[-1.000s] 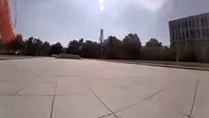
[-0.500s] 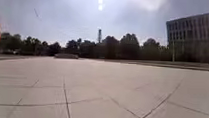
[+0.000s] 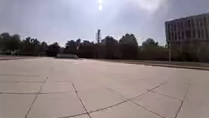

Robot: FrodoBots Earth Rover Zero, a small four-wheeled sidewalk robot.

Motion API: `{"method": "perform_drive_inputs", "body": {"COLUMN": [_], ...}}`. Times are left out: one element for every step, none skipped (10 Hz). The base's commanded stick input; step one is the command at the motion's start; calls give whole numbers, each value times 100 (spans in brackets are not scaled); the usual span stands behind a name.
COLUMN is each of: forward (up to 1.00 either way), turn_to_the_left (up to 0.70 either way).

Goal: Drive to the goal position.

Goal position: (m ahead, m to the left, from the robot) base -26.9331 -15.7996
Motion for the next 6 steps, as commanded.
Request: {"method": "perform_drive_inputs", "body": {"forward": [-100,-100,-100,-100,-100,-100], "turn_to_the_left": [-2,-22,-31,-32,-31,-18]}}
